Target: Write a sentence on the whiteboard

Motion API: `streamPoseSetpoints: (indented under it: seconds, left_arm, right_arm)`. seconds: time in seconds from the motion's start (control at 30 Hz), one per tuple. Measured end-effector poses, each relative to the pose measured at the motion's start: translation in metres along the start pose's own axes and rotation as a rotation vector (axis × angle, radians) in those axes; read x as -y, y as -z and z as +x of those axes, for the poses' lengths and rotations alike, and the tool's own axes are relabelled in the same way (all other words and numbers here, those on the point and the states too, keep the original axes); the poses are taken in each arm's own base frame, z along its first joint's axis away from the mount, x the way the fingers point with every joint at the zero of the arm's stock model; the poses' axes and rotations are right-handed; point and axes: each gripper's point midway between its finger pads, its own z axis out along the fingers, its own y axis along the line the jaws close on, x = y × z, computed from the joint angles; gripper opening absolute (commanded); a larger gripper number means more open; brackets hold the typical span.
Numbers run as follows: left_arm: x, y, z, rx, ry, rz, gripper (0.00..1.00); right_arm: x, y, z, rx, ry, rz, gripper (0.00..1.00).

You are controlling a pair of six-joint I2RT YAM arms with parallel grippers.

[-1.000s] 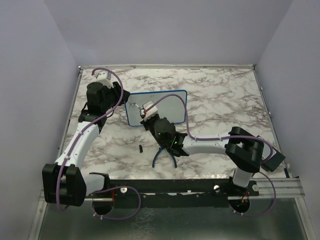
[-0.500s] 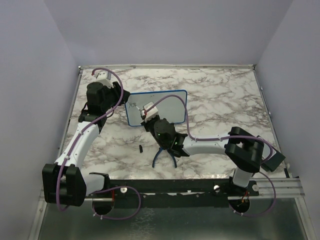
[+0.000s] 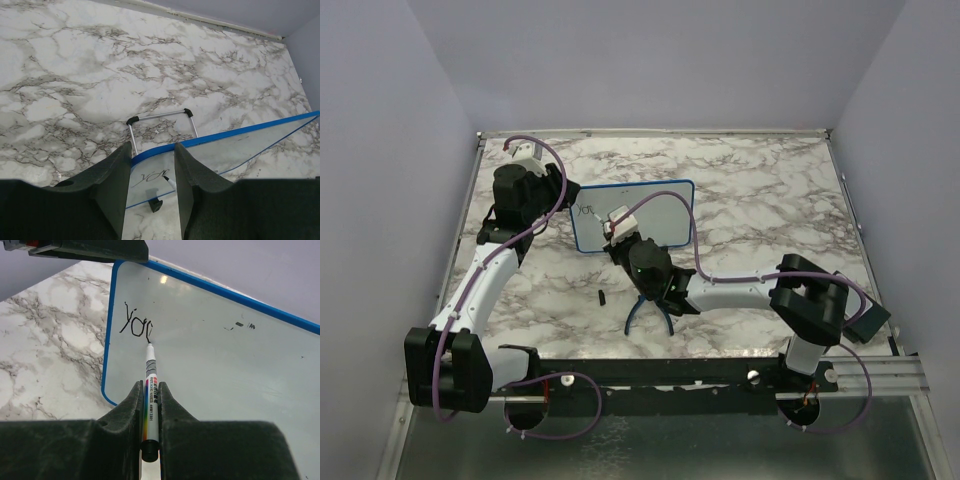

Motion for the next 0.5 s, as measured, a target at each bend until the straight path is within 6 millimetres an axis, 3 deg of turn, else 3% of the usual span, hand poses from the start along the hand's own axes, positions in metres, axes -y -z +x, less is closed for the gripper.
streamPoseSetpoints:
  seconds: [0.5]
  left_arm:
    - [0.0, 0.0, 0.0, 0.0, 0.0, 0.0, 0.4]
  right_arm:
    - [0.007, 0.001, -0.01, 0.027, 0.025, 0.023, 0.01]
